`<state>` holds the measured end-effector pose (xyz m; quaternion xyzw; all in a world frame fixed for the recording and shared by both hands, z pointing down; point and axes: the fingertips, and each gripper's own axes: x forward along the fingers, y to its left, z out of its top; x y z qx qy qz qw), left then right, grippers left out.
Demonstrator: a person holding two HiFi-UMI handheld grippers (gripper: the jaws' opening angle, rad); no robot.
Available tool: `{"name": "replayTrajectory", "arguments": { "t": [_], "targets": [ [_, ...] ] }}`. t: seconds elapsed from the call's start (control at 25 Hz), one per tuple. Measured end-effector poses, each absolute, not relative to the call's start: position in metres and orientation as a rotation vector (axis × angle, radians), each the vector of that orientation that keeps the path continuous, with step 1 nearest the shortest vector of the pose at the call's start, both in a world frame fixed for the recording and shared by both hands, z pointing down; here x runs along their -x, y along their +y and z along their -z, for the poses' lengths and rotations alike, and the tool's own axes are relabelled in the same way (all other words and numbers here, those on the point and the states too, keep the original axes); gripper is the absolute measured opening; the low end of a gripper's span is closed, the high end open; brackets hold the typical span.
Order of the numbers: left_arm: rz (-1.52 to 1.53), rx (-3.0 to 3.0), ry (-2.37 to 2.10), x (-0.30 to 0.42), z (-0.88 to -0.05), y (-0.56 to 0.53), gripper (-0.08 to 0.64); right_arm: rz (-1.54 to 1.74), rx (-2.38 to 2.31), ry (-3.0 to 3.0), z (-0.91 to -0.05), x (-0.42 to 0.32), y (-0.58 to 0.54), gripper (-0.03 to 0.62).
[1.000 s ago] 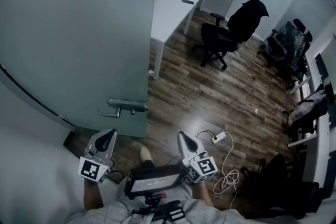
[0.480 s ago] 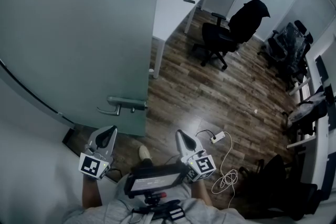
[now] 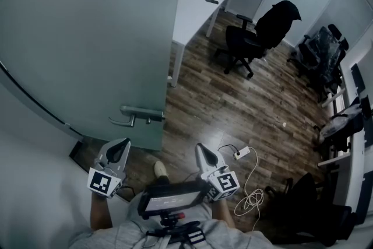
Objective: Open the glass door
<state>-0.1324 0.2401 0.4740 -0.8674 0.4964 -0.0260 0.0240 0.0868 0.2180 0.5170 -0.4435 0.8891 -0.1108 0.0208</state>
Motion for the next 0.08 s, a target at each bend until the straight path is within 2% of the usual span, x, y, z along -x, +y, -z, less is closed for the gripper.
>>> {"name": "replayTrajectory", "arguments": {
  "t": [0.08],
  "targets": [
    [0.079, 2.684, 1.532, 0.1325, -0.4737, 0.2407, 0.003, 0.344, 1.372, 2.758, -0.5155, -0.0847, 0.2180, 0.002]
  ]
}}
